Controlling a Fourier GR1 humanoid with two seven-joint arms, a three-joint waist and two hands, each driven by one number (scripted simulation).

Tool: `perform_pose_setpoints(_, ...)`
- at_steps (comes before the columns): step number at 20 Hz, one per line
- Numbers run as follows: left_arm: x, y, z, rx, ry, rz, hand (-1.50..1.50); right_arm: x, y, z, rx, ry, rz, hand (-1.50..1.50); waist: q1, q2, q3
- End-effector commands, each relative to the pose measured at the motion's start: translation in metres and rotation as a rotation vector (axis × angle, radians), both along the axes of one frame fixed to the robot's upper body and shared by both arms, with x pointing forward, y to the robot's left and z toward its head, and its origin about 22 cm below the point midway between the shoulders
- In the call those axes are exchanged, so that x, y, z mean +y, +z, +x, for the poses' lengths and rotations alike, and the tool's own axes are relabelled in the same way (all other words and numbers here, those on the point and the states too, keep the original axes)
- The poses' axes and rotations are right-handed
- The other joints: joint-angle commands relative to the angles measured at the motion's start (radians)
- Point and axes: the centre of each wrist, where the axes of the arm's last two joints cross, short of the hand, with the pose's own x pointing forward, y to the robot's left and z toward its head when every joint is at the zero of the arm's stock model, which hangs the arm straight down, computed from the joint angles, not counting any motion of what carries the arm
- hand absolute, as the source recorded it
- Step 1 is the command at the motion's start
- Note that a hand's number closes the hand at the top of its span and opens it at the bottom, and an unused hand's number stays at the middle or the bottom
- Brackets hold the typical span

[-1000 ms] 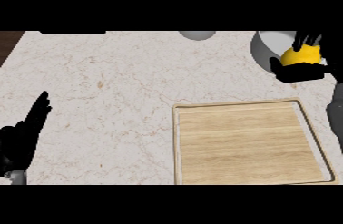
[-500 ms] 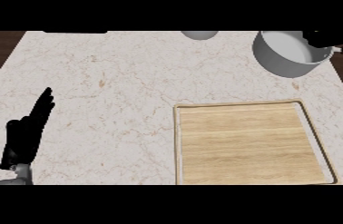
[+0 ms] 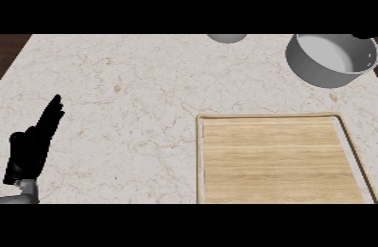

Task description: Pick the lemon from the tray and place it in the pot

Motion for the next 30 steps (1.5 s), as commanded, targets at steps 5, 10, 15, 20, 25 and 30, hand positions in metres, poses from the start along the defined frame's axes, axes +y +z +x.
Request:
perform_pose_setpoints(5,-0.019,0.005,0.006,-0.013,-0.043,-0.011,0.0,-0.027,-0.023,0.002,0.047,-0.047,-0.106,1.5,0.038,0.02,0.002)
perform_pose_setpoints(10,-0.021,0.006,0.014,-0.023,-0.045,-0.009,0.0,-0.018,-0.036,0.008,0.095,-0.023,0.007,1.5,0.046,0.026,0.003)
perform_pose_setpoints(15,-0.017,0.006,0.013,-0.025,-0.058,0.0,0.0,-0.036,-0.046,-0.001,0.122,-0.016,0.155,-1.5,0.059,0.035,0.005)
perform_pose_setpoints(20,-0.017,0.009,0.016,-0.023,-0.047,-0.007,0.0,-0.032,-0.048,0.001,0.105,0.05,0.193,-1.5,0.052,0.028,0.004)
perform_pose_setpoints(25,-0.011,-0.002,0.012,-0.027,-0.021,-0.011,0.0,-0.03,-0.029,0.005,-0.149,0.122,0.367,-1.5,0.034,0.023,0.005)
perform_pose_setpoints(30,-0.019,0.009,0.016,-0.038,-0.041,-0.008,0.0,-0.038,-0.023,0.003,-0.269,0.121,0.582,-1.5,0.043,0.025,0.006)
